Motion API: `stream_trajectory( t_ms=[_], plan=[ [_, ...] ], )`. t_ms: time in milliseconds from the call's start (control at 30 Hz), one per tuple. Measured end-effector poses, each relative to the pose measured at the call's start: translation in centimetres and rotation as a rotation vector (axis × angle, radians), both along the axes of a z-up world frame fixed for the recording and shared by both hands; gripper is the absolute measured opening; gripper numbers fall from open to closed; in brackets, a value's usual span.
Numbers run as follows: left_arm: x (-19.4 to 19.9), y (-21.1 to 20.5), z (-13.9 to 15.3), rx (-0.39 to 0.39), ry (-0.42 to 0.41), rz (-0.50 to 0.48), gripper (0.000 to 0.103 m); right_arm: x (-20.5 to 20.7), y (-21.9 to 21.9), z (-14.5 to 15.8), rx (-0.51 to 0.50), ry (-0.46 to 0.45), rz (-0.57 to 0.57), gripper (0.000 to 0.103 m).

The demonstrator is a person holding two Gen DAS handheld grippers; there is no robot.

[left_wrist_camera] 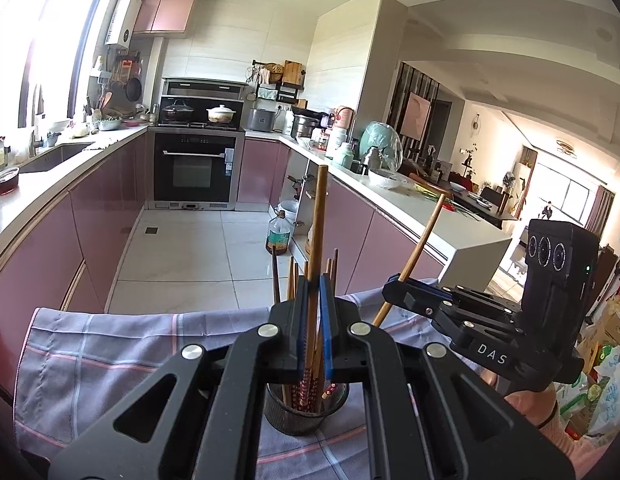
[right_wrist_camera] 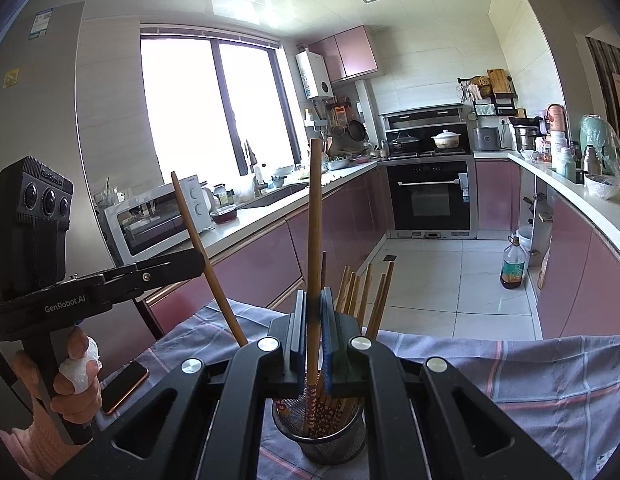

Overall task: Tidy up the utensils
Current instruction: 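Lower both held chopsticks into the black mesh cup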

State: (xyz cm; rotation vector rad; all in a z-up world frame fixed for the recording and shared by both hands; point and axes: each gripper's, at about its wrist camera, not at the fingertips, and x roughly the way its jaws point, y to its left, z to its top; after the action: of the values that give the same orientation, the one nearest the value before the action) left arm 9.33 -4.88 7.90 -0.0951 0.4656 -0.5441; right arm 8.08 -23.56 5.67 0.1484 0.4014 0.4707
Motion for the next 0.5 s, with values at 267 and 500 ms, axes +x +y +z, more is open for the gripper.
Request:
stream_trajectory(
  t_ms=[267, 500],
  plan=[
    [0.3, 0.4, -0.9, 0.014, 0.041, 0.001, 0.006, 1.0, 0.2, -0.6, -0.007, 0.03, -0.01, 0.005],
    [0.4, -0.1, -1.2, 0.031, 0.069, 0.004, 0.006, 1.3, 0.7, -1.4, -0.023, 0.053, -0.012, 0.005]
  ],
)
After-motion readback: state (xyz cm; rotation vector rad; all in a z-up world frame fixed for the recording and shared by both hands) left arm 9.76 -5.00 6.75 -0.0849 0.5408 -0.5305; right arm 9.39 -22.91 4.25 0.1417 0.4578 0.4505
